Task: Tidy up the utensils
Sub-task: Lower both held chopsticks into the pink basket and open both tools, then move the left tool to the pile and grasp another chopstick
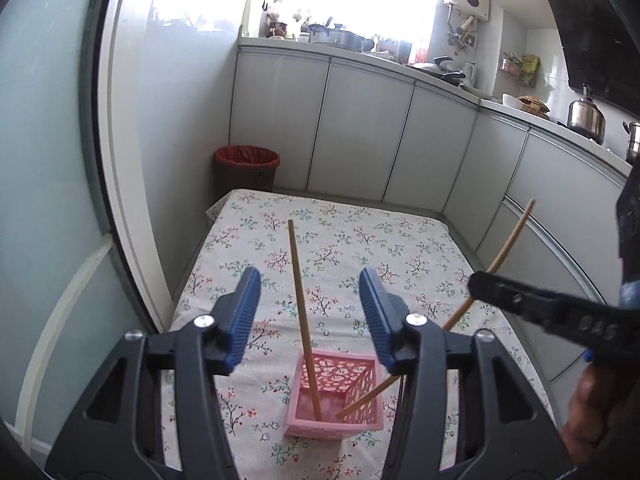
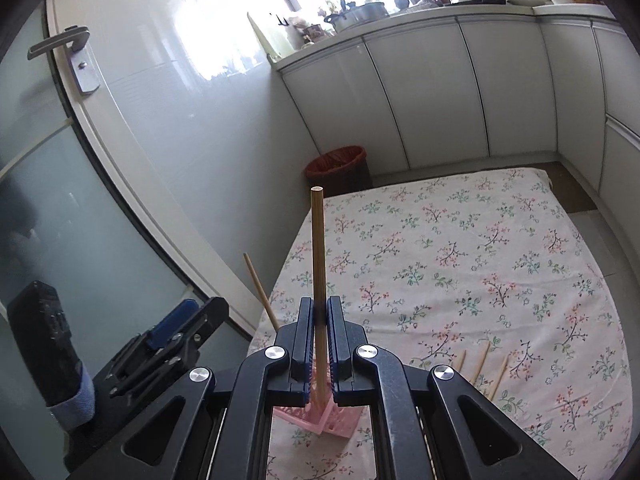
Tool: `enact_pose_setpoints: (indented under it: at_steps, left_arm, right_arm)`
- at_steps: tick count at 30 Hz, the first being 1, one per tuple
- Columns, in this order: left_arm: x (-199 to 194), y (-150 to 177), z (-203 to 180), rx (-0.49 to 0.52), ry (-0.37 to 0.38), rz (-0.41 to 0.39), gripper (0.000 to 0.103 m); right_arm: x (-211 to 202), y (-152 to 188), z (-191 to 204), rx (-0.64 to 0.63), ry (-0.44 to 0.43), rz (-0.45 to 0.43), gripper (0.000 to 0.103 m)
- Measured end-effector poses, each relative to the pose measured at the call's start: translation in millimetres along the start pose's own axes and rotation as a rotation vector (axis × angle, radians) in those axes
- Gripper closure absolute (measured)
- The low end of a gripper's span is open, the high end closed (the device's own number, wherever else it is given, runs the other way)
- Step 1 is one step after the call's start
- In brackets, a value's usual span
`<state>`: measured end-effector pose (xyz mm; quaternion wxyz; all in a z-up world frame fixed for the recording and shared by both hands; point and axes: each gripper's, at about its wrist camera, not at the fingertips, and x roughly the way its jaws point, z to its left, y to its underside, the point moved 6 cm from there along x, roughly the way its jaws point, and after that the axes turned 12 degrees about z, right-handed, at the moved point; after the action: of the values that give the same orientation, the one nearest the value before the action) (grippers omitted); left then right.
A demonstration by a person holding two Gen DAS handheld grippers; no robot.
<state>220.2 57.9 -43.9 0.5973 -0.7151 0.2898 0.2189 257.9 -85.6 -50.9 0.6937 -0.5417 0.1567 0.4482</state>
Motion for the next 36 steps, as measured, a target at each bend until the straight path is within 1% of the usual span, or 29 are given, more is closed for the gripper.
enact_pose_setpoints:
  at_steps: [3,5,8,11,12,13,14,15,16,19,20,22,24,30,36]
  left_arm:
    - [1,1,3,-0.008,-0.006,0.019,0.045]
    - [2,1,5,-0.02,-0.015,0.037,0.039]
    - [7,6,11,-0.059,-0.024,0.089,0.035]
    - [12,13,13,-0.097,-0.006,0.145,0.03]
    - [13,15,14,-0.104,-0.007,0.159,0.029]
    - [13,16,15,-0.108,-0.009,0.169,0.027]
    - [12,18,15,-0.11,-0.01,0.174,0.025]
    - [11,19,14,-0.112,-0.011,0.18,0.024]
    - [10,20,14,-0.113,-0.012,0.185,0.022]
    - [7,25,11,-0.118,-0.016,0.207,0.02]
    - [7,27,10,-0.119,-0.014,0.218,0.019]
    - [7,32,5,-0.114,-0.004,0.245,0.019]
    - [8,36,0,-0.1,0.002,0.264,0.018]
    - [10,47,-27,-0.01,0.015,0.311,0.018]
    - [17,61,-63,0.068,0.052,0.374,0.018]
  right_arm:
    - [17,3,-2,0.008,0.004,0.047,0.096]
    - [27,6,-4,0.013,0.008,0.075,0.096]
    - [39,9,-6,0.024,0.007,0.11,0.096]
    - [45,9,-9,0.038,-0.007,0.121,0.093]
    - [43,8,-10,0.043,-0.015,0.121,0.087]
    - [40,7,-10,0.045,-0.025,0.117,0.078]
    - [35,6,-9,0.04,-0.032,0.107,0.073]
    - [29,5,-8,0.032,-0.034,0.093,0.061]
    - [20,4,-8,0.02,-0.032,0.071,0.054]
    - [2,3,-9,-0.009,-0.015,0.046,0.049]
    - [-5,5,-13,-0.014,-0.006,0.047,0.047]
    - [-15,9,-22,-0.015,0.018,0.05,0.04]
    - [-25,13,-34,-0.005,0.049,0.06,0.037]
    - [-46,31,-81,0.049,0.14,0.11,0.032]
    - [-55,54,-130,0.109,0.236,0.172,0.031]
